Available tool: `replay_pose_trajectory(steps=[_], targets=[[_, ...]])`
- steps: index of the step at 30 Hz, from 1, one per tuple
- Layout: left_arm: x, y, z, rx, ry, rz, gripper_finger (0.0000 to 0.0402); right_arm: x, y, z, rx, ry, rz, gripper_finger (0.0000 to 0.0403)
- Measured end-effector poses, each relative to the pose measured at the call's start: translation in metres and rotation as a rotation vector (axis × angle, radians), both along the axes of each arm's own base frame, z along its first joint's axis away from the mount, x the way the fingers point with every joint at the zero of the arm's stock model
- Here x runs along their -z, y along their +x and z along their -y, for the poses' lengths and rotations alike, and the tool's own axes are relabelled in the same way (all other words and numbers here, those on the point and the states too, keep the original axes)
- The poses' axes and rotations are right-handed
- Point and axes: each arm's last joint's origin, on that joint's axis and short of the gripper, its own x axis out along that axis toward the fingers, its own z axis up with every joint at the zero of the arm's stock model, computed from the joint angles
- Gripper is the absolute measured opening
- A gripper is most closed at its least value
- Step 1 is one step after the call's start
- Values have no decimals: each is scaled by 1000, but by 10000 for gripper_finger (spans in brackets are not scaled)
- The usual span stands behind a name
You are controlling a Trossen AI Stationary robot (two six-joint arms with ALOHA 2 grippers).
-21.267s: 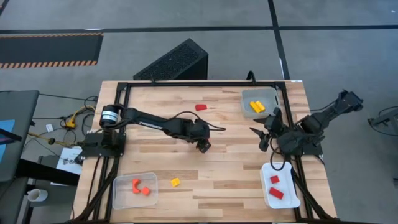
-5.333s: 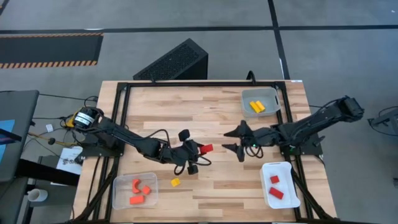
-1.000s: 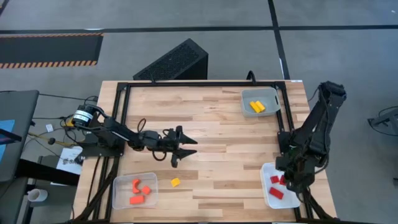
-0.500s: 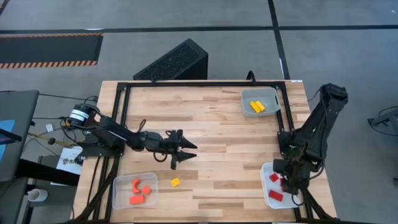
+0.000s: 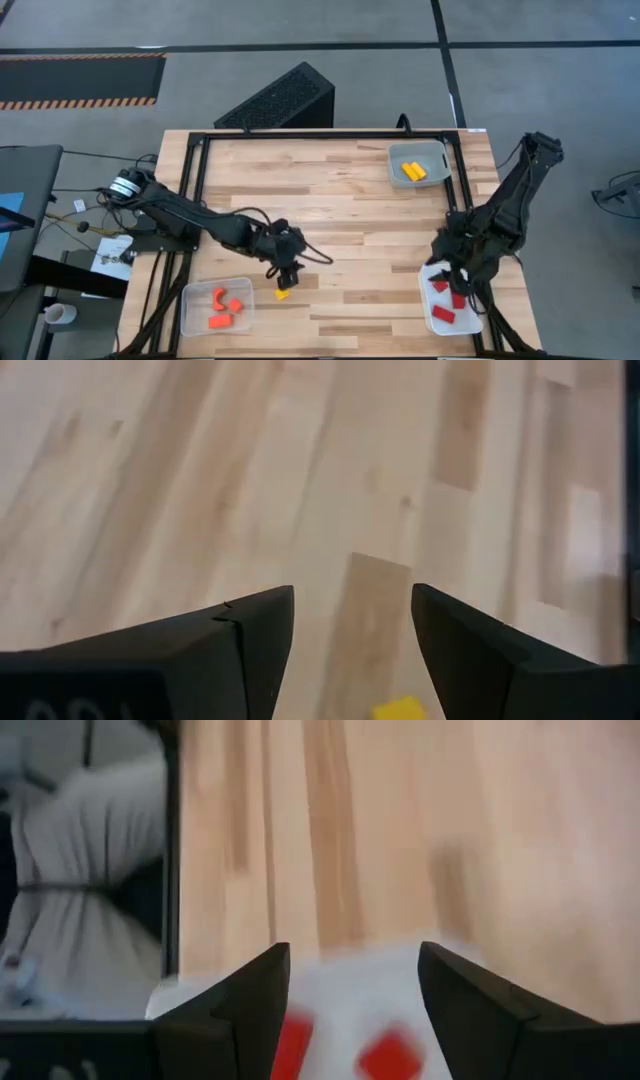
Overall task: Sort & place blocks by color
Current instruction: Put the yellow block into the gray bin
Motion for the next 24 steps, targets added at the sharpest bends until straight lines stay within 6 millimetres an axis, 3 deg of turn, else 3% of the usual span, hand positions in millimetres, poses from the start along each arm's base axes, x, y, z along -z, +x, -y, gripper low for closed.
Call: replay_pose_trajectory(steps=[6, 11, 16, 24], targets=[[-15, 2, 28, 49, -28, -1, 190, -22, 16, 6, -41, -144, 372, 238], [-16, -4, 41, 7, -98, -19, 191, -38, 26, 8, -71, -249, 577, 238], [-13, -12, 53, 12, -110, -39, 201, -45, 33, 10, -80, -316, 660, 238], [-14, -16, 60, -24, -52, -3, 243, -45, 38, 17, -32, -337, 656, 238]])
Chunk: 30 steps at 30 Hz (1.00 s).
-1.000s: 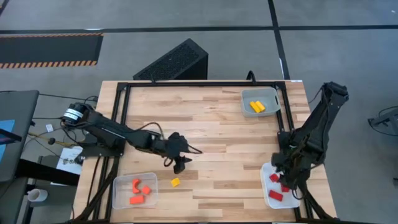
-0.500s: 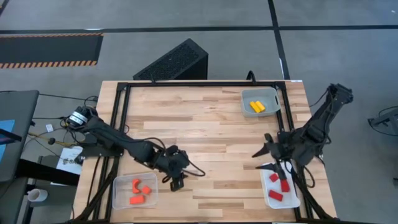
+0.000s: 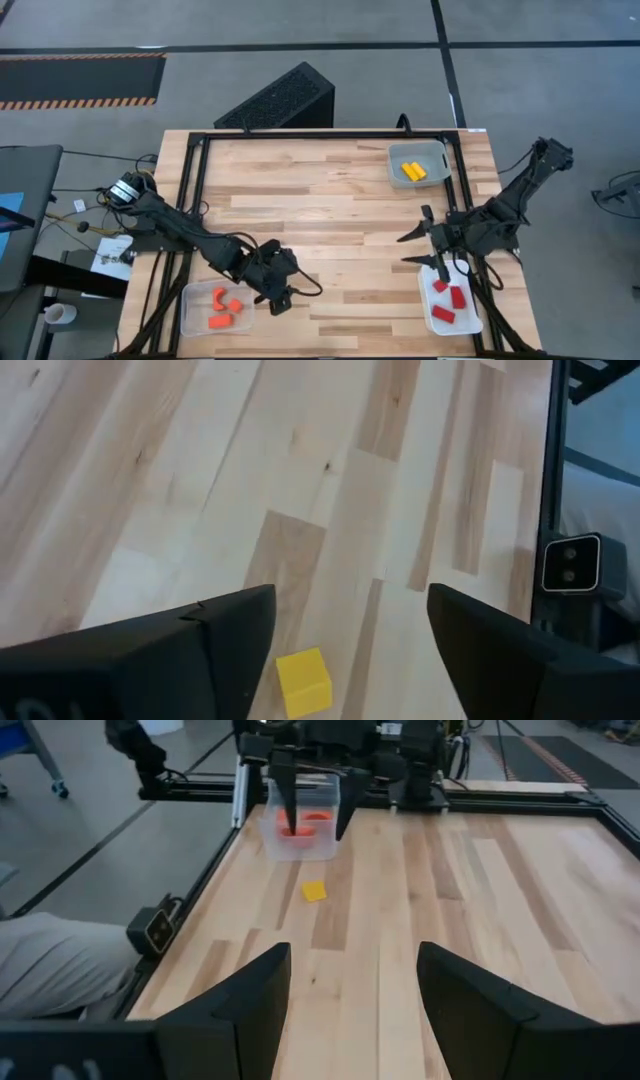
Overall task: Sort & place blocks by color
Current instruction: Put the yellow block into the gray bin
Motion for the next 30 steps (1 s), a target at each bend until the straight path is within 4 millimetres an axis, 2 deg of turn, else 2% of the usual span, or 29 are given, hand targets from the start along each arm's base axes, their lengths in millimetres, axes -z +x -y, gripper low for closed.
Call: replay_pose_trajectory(steps=[6, 11, 19, 22, 26, 30], targets=[[1, -2, 1, -15, -5, -16, 295, 4, 6, 0, 26, -20, -17, 238], [12, -8, -7, -106, -9, -106, 326, 8, 13, -1, 41, -40, -38, 238], [39, -17, -13, -140, -66, -185, 329, 13, 19, -5, 41, -59, -49, 238], [44, -19, -13, -150, -66, -193, 329, 13, 19, -5, 40, -62, -49, 238], [53, -11, -6, -125, -74, -170, 329, 13, 19, -5, 40, -63, -49, 238], [75, 2, 5, -71, -46, -289, 329, 12, 19, -5, 39, -62, -46, 238]])
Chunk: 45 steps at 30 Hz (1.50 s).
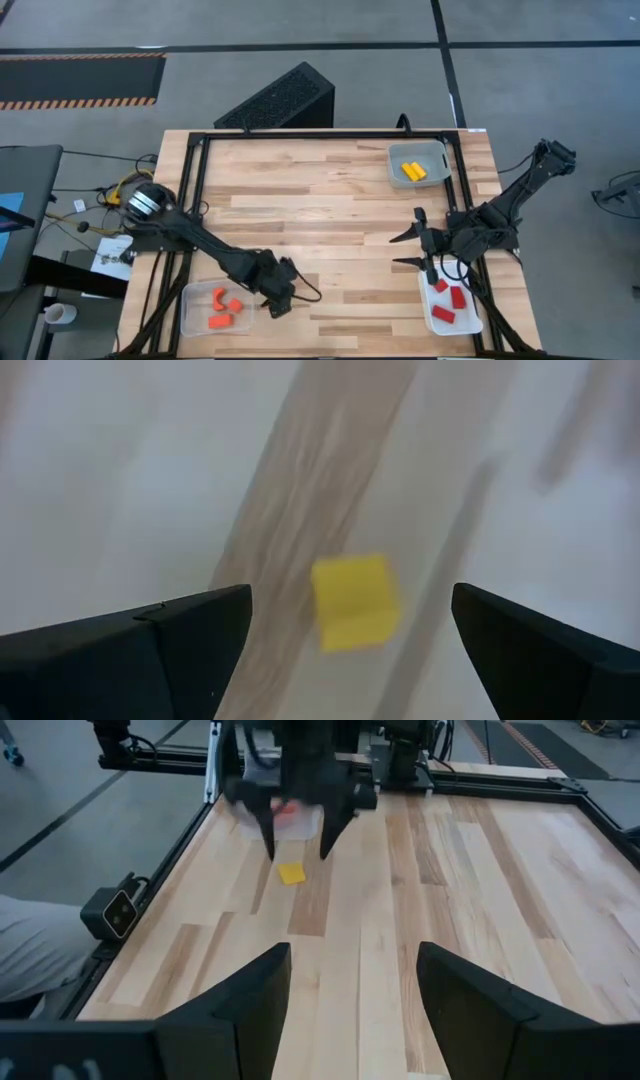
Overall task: Sort & place blocks by color
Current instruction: Put the yellow block into the gray bin
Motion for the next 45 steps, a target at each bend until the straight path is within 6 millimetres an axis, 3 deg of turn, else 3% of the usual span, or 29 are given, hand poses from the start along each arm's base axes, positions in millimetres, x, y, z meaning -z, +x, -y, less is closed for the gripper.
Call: replay_pose_trajectory(steps=[3, 8, 15, 28, 30, 33, 36, 45], targets=[[15, 8, 6, 37, 13, -93, 329, 0, 0, 0, 0, 3, 3, 238], [23, 21, 14, 75, 12, -121, 329, 0, 0, 0, 3, 6, -1, 238], [28, 15, 11, 32, 36, -188, 315, 0, 0, 0, 3, 4, -4, 238], [29, 12, 8, 45, 58, -217, 131, 0, 0, 0, 3, 5, -3, 238], [27, 12, 9, 62, 59, -207, 99, 0, 0, 0, 3, 5, -3, 238], [19, 11, 9, 88, 65, -165, 98, 0, 0, 0, 4, 6, -3, 238], [-2, 12, 8, 113, 112, -39, 98, -1, 2, 0, 27, 9, 18, 238], [-42, 29, 3, 135, 460, 383, 98, 11, 38, -3, 85, 105, 209, 238]])
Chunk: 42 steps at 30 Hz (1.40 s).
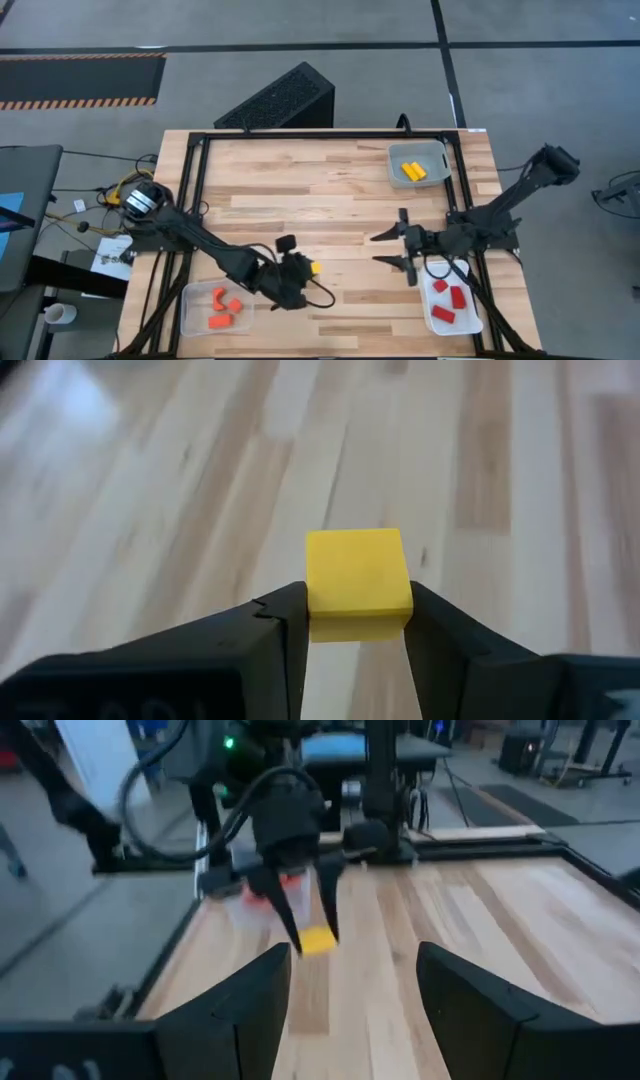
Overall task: Sort & place blocks by color
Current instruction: Put the yellow block into the gray bin
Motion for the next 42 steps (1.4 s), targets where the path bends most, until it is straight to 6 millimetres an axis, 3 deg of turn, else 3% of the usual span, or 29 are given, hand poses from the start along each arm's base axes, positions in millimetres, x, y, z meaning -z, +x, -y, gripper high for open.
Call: replay_pose_trajectory(steps=[6, 11, 20, 31, 42], targets=[[-12, 19, -5, 130, 41, 119, 98, 27, 31, 16, -134, 180, 45, 238], [-13, 25, -15, 122, 98, 126, 98, 55, 51, 39, -62, 341, -13, 238], [5, 26, -24, 111, 113, 264, 98, 88, 79, 53, -122, 493, -30, 238], [8, 25, -27, 112, 186, 293, 98, 107, 94, 56, -221, 601, 59, 248], [6, 26, -27, 116, 228, 299, 98, 108, 97, 57, -251, 688, 100, 341]])
